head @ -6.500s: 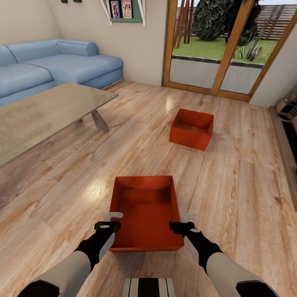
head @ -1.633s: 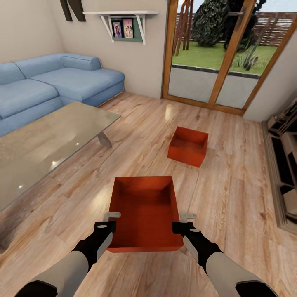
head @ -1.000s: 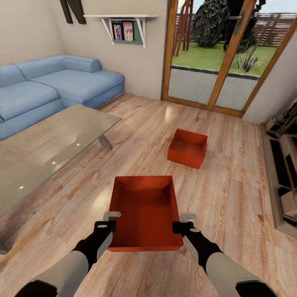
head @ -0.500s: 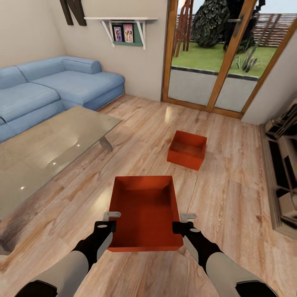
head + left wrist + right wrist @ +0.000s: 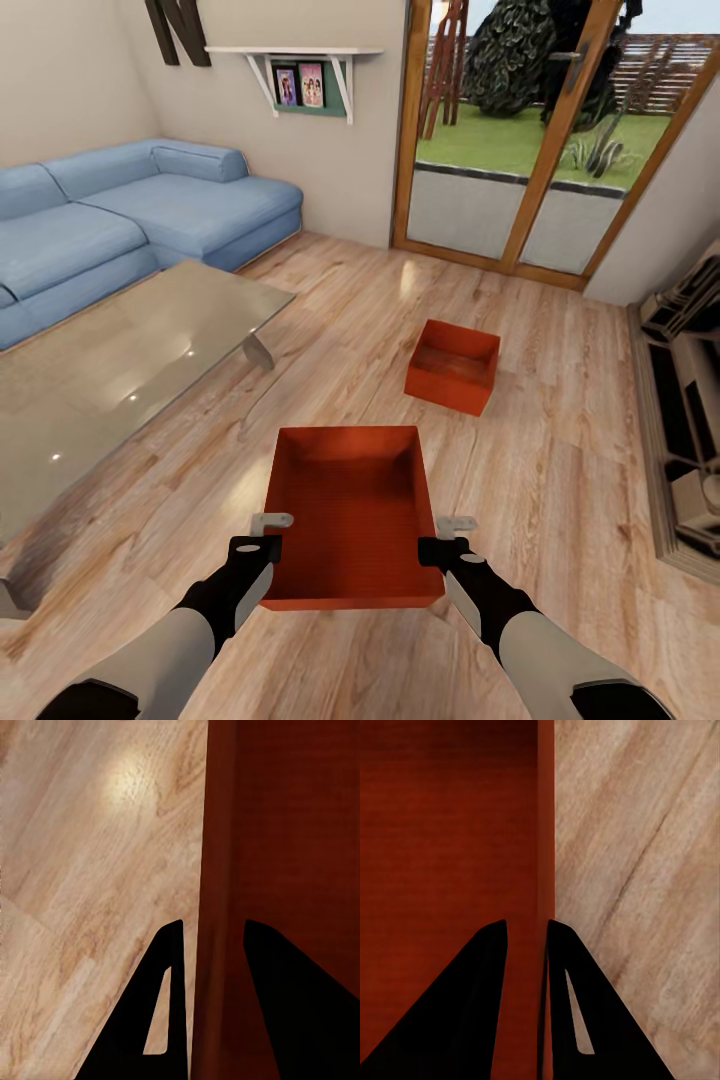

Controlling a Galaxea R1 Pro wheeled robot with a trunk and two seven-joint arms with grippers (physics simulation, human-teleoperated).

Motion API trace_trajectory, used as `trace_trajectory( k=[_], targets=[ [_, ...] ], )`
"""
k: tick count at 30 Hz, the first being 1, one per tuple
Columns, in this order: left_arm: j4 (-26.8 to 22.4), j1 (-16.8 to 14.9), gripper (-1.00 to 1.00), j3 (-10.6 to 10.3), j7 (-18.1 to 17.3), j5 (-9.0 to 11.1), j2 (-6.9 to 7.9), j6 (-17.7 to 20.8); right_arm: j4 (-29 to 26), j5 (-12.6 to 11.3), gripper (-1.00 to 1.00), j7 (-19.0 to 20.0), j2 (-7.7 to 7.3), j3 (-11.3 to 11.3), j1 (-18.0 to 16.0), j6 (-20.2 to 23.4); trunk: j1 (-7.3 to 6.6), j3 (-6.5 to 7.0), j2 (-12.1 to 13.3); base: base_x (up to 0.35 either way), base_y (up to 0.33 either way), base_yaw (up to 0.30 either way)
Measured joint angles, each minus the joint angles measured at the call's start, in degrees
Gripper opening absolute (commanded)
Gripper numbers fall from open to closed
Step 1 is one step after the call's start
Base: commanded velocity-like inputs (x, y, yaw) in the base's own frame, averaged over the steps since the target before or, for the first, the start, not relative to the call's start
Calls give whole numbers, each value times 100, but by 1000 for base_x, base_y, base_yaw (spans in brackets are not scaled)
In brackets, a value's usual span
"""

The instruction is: Move the two storage containers from the living room to the garage. In the garage, place one container on the floor and stack the other container on top of it (either order is fine).

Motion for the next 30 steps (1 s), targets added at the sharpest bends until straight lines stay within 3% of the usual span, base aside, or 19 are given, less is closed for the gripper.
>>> trace_trajectory(
  k=[30],
  targets=[
    [0,0,-100,-12,4,13,2,-11,-8,-4,-100,-5,0,9,0,-3,-659,539,1204,0,0,0]
  ],
)
